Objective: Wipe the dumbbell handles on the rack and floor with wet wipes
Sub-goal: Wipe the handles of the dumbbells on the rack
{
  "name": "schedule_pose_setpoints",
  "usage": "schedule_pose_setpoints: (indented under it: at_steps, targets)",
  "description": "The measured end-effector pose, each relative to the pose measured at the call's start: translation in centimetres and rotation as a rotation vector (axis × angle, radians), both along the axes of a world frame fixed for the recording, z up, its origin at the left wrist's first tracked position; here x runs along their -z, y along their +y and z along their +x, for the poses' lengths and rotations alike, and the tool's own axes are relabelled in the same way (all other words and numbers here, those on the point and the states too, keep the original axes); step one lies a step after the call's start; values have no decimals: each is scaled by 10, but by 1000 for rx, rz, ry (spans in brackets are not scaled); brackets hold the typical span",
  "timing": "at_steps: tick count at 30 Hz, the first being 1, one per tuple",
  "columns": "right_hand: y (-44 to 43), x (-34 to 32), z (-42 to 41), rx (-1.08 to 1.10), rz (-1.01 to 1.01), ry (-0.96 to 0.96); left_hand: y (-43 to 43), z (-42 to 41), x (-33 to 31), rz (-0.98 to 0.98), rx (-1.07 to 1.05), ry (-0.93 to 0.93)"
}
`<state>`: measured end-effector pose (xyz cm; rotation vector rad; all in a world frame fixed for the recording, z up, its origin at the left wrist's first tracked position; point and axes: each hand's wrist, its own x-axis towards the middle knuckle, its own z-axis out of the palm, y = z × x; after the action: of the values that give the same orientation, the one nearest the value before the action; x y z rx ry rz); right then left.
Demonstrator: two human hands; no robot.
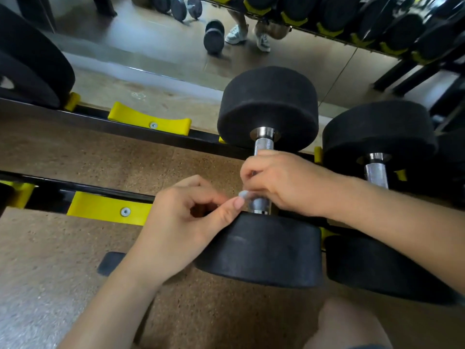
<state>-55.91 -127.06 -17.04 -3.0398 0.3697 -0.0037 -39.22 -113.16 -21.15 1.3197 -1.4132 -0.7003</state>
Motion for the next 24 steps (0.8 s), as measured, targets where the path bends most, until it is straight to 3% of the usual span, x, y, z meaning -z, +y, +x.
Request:
schedule_pose_setpoints:
  at_steps: [3, 6, 8, 10, 13, 16, 18, 24]
  targets:
    - [10, -2, -11, 4, 203, 33, 1, 0, 2, 21, 14, 5]
    - [-8, -11, -7, 39, -48, -40, -1, 1, 3, 22, 14, 10]
    - [-22, -15, -1, 206, -283, -186, -2, 2, 3, 19, 14, 36]
    - [-18, -8, 0, 362, -294, -282, -2, 1, 2, 13, 11, 51]
    - [-5, 2, -1, 382, -192, -307, -5, -1, 1, 8, 7, 67]
    - [-15, -2, 7, 418, -326, -222, -9, -3, 3, -9, -7, 74]
    - [-18, 0, 5, 507, -380, -300, -10, -3, 3, -31, 1, 71]
    - [-8, 19, 1, 846, -101, -668, -12, -3, 2, -64, -14, 35]
